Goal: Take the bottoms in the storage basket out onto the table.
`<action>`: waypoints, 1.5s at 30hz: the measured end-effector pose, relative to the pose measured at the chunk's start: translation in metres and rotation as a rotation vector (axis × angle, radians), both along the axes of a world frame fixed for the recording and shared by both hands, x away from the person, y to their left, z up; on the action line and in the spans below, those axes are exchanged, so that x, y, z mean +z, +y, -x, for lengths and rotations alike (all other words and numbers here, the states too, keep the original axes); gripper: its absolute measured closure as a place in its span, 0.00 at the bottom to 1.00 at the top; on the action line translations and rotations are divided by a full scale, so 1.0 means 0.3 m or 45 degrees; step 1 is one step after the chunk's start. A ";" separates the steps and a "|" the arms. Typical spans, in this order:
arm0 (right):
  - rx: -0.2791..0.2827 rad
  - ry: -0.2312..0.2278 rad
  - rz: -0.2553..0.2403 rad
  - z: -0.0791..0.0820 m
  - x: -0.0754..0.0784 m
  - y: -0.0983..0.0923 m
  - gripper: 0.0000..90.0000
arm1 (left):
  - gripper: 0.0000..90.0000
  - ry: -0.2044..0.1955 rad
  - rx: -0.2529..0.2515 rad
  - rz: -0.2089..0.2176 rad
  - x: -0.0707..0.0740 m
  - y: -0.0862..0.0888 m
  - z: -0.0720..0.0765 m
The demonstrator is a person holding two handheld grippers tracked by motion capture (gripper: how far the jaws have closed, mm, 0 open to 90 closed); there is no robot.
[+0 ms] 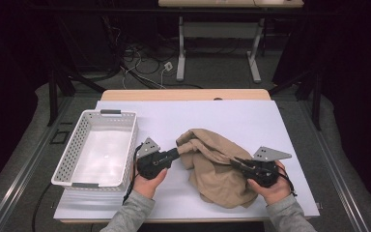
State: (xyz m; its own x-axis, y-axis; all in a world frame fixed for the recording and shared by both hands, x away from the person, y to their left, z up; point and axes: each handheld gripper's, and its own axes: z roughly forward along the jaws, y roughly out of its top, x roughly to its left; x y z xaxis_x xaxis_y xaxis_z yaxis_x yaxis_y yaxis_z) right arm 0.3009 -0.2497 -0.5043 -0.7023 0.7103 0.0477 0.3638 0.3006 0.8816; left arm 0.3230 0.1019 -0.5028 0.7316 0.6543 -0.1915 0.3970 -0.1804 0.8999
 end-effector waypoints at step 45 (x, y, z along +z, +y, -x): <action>0.148 -0.153 -0.009 -0.005 0.156 0.173 0.58 | 0.97 0.048 -0.090 -0.028 -0.050 -0.026 0.116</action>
State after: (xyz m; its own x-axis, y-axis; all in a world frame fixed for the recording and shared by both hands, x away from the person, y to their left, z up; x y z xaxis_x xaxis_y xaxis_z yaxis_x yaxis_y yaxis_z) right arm 0.3024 -0.1976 -0.4576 -0.7808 0.6237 -0.0368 0.2190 0.3283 0.9189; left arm 0.2881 0.0941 -0.5178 0.7688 0.6054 -0.2060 0.4161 -0.2290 0.8800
